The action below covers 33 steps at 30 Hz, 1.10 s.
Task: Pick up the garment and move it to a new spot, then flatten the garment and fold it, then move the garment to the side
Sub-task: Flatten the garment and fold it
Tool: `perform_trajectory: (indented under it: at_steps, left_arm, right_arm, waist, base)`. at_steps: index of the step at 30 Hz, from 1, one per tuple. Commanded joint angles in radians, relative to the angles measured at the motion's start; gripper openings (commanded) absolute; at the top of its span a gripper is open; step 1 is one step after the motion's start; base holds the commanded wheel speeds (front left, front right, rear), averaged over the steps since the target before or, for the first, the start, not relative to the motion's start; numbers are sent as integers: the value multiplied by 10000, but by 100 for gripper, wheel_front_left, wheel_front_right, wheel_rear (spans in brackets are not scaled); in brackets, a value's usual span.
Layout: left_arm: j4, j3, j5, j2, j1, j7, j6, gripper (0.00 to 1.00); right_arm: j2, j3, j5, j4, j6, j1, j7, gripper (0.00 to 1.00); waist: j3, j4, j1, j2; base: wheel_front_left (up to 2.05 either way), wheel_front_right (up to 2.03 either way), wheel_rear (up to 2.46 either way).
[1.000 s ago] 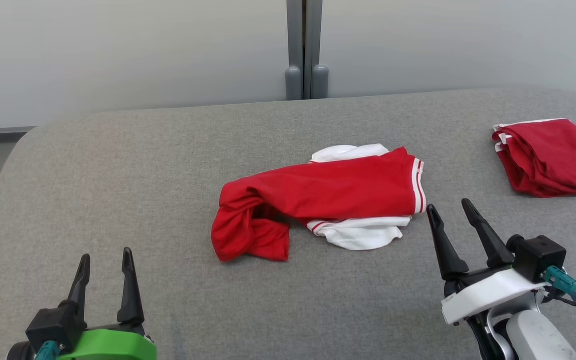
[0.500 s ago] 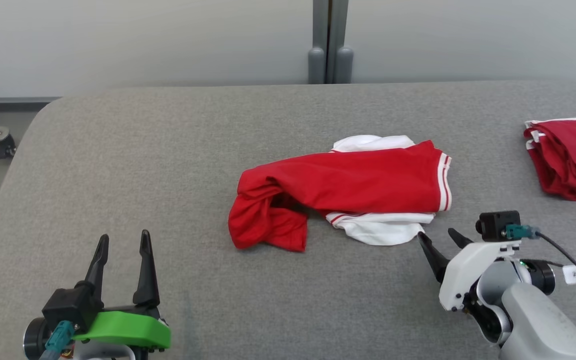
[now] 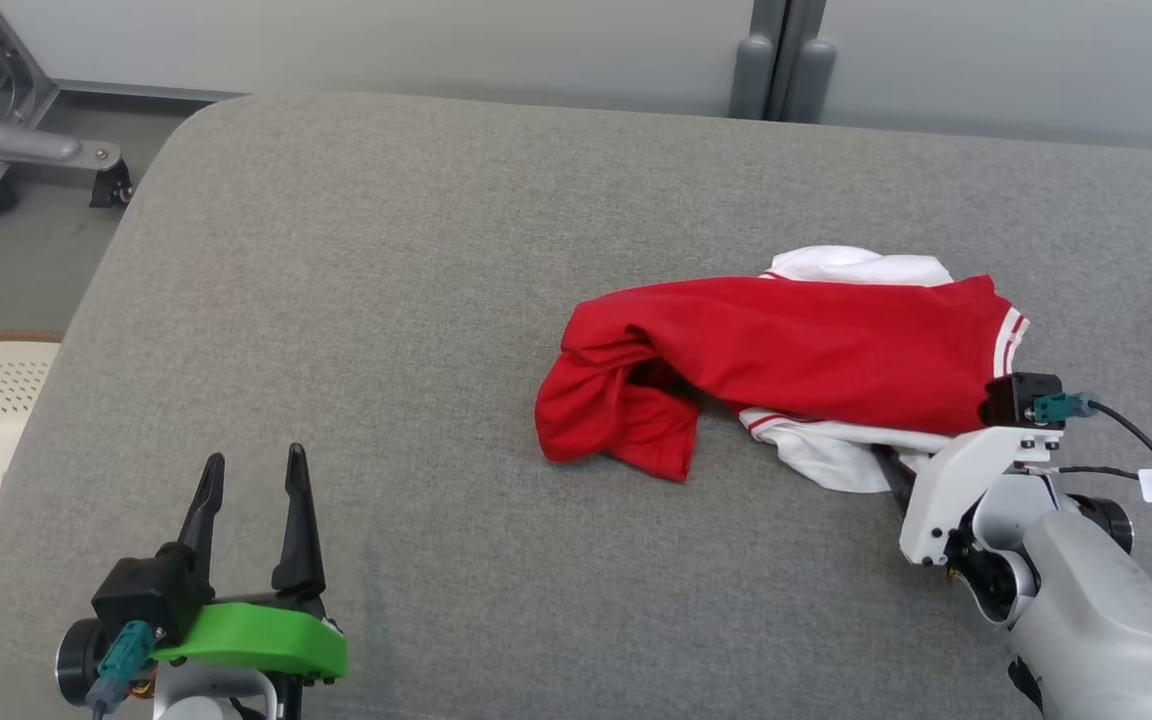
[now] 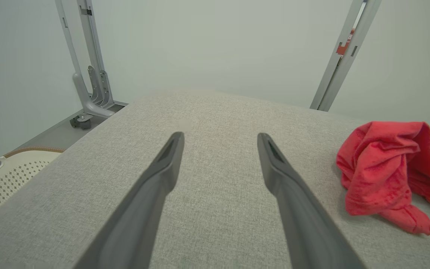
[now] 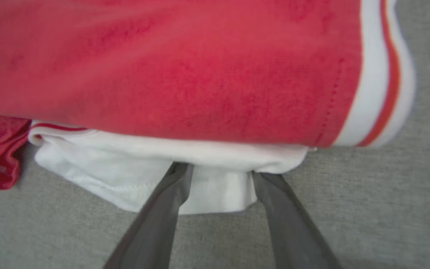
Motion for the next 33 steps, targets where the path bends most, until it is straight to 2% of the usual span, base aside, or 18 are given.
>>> perform_trajectory:
  at_steps: [1,4,8,13,17,22,27,30,31,32,33]
  left_arm:
    - [36,90,137,-34,-116,-1,-54,100]
    - [86,175,189,-66,-35,-1,-85,100]
    - [112,281,254,-96,112,-3,-141,100]
    - [156,443,264,-108,238,-1,-186,100]
    - [200,471,284,-143,313,-3,-213,100]
    - [287,448,250,-177,286,-3,-228,100]
    - [379,446,269,-197,121,-1,-245,100]
    - [465,397,282,-213,-7,-3,-274,100]
    - [486,388,279,-215,-27,-3,-284,100]
    - [516,366,279,-220,-40,-1,-308,100]
    - [542,355,282,-223,-48,-1,-321,100]
  right_arm:
    - [150,173,-22,371,6,189,260,0]
    - [129,147,36,264,2,168,23,0]
    - [-299,25,-93,-493,-1,129,-401,0]
    - [-1096,-60,-373,-1983,-3,419,88,0]
    - [-1507,-508,-113,-3734,0,998,1039,0]
    - [-2099,-1907,156,-6434,-3,2529,2982,0]
    - [-1835,-3634,-292,-7873,-1,4100,4877,0]
    - [-1221,-4477,-748,-8057,-1,4809,5836,0]
    - [-1098,-4734,-1003,-8050,-1,4948,6003,9]
    - [-906,-5011,-1239,-8024,-3,5078,6138,39]
    - [-697,-5190,-1436,-8034,-3,5114,6166,100]
  waist:
    - [42,65,0,0]
    - [-80,-132,0,0]
    - [-289,-657,0,0]
    - [-504,-1430,0,0]
    - [-552,-1930,0,0]
    - [-447,-2338,0,0]
    - [-299,-2430,0,0]
    - [-265,-2363,0,0]
    - [-261,-2336,0,0]
    - [-258,-2291,0,0]
    - [-261,-2251,0,0]
  base:
    - [0,0,0]
    - [0,0,0]
    - [0,0,0]
    - [0,0,0]
    - [0,0,0]
    - [0,0,0]
    - [0,0,0]
    - [0,0,0]
    - [0,0,0]
    - [0,0,0]
    - [0,0,0]
